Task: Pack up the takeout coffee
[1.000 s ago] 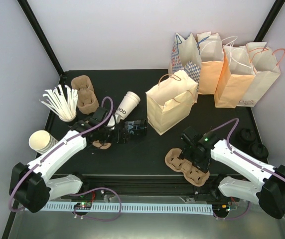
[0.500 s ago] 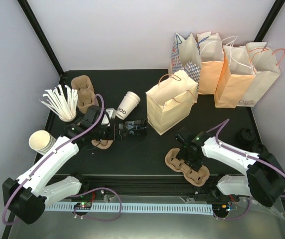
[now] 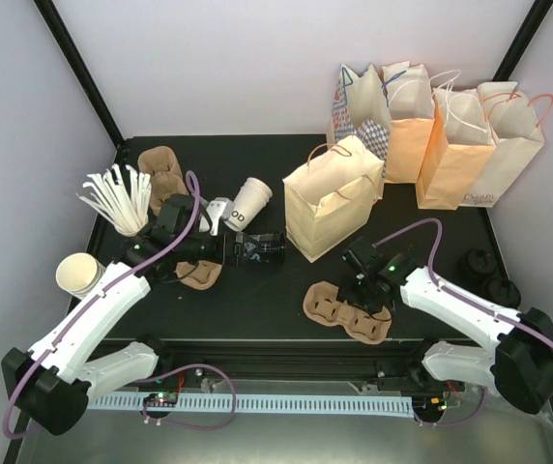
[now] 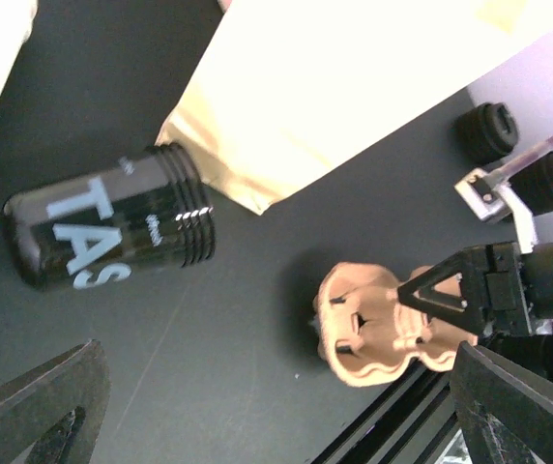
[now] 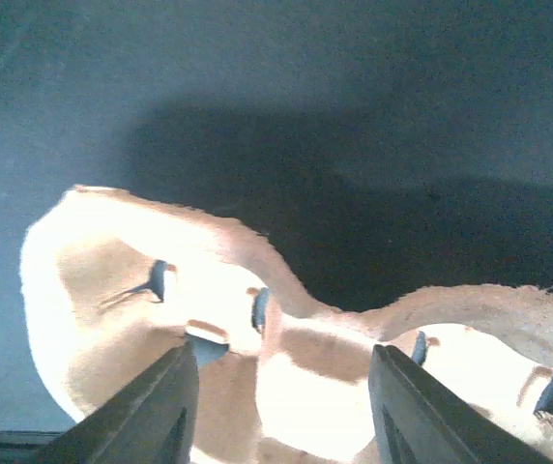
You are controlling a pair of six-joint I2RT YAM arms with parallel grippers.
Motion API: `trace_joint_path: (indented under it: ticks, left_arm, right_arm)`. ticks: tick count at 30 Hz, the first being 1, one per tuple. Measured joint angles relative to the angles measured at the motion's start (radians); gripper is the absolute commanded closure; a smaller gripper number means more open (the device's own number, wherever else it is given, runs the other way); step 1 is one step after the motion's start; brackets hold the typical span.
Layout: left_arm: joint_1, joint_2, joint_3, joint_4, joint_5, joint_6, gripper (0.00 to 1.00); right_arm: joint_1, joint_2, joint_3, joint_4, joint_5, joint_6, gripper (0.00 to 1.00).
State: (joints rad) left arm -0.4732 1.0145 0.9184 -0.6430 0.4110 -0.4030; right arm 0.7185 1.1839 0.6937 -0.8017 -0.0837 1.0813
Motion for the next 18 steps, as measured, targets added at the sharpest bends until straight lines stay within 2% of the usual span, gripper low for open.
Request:
trace_joint_path:
  ticks: [2,7,10,18]
  left_arm:
    - [0.001,0.002,0.018,0.016,0.017,0.008,0.01]
    - [0.001,0.023,0.064,0.039,0.024,0.018,0.01]
    - [0.001,0.035,0.080,0.044,0.015,0.018,0.01]
    - [0.001,0.037,0.082,0.042,-0.063,0.016,0.01]
  right_arm:
    - [0.000,-0.018,0.012,-0.002,0.006,-0.049,0.30]
    - [0.000,-0.009,0.033,-0.046,0.032,-0.116,0.21]
    - [0.002,0.030,0.033,-0.075,0.034,-0.104,0.21]
    - [0.033,0.079,0.033,-0.099,0.047,0.001,0.30]
